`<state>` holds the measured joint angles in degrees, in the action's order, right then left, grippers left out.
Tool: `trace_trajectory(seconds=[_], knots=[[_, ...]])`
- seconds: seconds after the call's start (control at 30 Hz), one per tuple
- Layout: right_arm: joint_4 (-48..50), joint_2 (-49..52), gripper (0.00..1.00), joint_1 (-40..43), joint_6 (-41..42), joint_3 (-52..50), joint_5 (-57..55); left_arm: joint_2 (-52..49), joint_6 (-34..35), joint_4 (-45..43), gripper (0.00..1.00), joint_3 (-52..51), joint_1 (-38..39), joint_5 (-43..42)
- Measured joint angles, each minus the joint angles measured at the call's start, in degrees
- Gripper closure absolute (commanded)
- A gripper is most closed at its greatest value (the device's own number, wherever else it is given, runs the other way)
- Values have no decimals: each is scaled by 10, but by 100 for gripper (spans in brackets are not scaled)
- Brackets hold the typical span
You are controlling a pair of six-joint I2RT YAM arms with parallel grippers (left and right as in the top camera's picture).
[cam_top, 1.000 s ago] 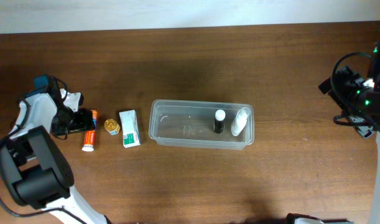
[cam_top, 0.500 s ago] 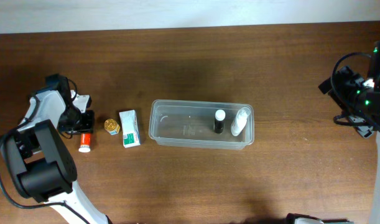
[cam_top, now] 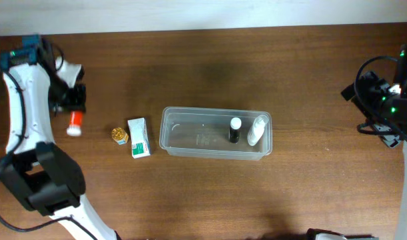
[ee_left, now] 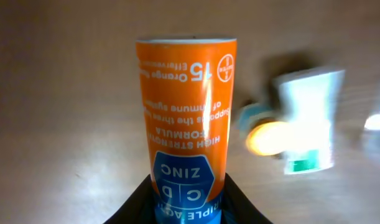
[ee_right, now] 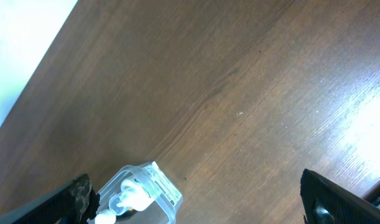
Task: Pack container
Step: 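Lift the orange tube and lay it flat in the container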
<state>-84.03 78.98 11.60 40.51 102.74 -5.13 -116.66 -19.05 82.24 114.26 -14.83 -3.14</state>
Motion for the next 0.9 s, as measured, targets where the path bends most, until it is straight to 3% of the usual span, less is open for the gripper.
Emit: trace_trajectory(seconds=[0.17,0.47,0.67,0.9], knots=[[0,0,1,0,0,0,0,45,-79,7,96,68,106,-40],[0,0,1,0,0,0,0,60,-237,9,99,57,343,-71],[0,0,1,0,0,0,0,18,-312,7,99,9,411,-47],[0,0,2,0,0,0,0,-58,-410,-10,99,-14,424,-36]])
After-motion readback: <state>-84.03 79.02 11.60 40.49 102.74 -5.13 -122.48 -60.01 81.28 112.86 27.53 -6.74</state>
